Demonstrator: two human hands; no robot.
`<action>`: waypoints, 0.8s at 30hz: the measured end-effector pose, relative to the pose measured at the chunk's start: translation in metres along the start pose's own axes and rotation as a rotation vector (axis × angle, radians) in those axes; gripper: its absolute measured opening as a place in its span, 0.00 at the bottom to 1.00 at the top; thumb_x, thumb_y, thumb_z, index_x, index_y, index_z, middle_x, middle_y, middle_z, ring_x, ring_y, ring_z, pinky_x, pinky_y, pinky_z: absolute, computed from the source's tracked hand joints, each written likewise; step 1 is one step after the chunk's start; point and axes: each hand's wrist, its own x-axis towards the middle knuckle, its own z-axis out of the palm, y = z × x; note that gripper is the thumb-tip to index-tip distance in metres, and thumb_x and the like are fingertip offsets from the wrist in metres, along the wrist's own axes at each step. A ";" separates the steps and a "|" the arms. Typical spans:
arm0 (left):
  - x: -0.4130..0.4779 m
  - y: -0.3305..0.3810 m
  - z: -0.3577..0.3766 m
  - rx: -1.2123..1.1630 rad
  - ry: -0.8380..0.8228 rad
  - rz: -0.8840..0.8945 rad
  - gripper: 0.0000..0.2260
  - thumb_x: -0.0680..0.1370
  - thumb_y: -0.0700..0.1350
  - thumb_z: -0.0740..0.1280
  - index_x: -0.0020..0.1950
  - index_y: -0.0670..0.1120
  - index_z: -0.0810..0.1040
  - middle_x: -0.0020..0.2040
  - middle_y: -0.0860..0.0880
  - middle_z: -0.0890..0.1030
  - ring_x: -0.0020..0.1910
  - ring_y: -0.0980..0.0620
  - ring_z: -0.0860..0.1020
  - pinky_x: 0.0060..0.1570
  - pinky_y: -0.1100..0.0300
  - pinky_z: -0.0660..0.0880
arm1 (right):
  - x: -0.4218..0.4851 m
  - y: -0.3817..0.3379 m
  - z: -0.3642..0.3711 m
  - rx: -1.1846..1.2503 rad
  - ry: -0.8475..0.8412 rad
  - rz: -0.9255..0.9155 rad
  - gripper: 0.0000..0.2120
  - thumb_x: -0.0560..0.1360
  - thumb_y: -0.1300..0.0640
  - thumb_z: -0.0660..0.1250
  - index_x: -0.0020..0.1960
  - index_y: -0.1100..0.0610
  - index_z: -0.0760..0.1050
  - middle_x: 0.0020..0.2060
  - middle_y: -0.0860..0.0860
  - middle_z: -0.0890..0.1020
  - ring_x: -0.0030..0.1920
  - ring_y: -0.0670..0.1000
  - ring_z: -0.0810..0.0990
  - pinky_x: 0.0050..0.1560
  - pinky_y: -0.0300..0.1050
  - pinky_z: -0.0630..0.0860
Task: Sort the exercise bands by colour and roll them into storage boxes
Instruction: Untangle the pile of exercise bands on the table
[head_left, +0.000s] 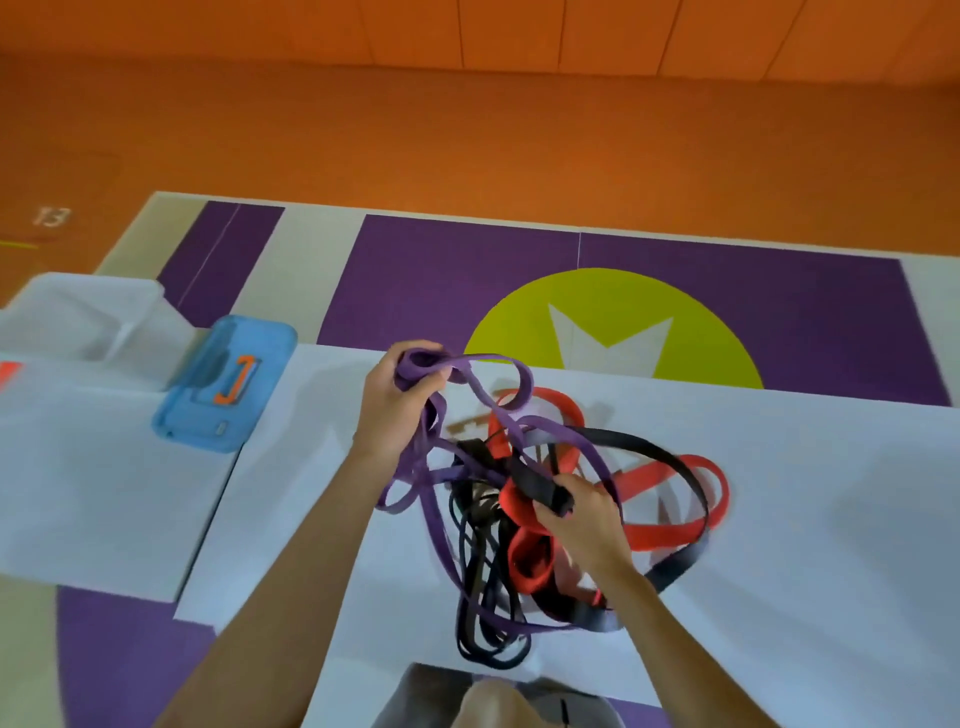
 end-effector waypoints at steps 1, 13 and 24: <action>0.002 0.001 -0.001 -0.007 -0.015 0.006 0.10 0.79 0.33 0.73 0.59 0.42 0.82 0.51 0.50 0.86 0.52 0.49 0.84 0.57 0.57 0.79 | -0.004 0.000 -0.002 0.029 0.012 0.025 0.08 0.72 0.52 0.76 0.42 0.45 0.76 0.29 0.40 0.79 0.31 0.43 0.79 0.32 0.33 0.73; 0.016 0.007 -0.027 0.150 -0.308 0.074 0.10 0.78 0.37 0.75 0.58 0.47 0.83 0.51 0.52 0.86 0.49 0.51 0.83 0.55 0.55 0.79 | -0.007 -0.020 -0.017 0.598 0.295 0.451 0.07 0.78 0.54 0.75 0.40 0.51 0.85 0.30 0.55 0.79 0.33 0.56 0.73 0.38 0.51 0.70; 0.019 0.011 -0.054 -0.006 -0.125 0.049 0.11 0.81 0.35 0.72 0.62 0.40 0.78 0.48 0.45 0.83 0.41 0.53 0.82 0.43 0.62 0.79 | -0.018 -0.041 -0.046 0.923 0.164 0.196 0.12 0.78 0.66 0.69 0.52 0.52 0.87 0.47 0.54 0.88 0.46 0.54 0.84 0.51 0.46 0.79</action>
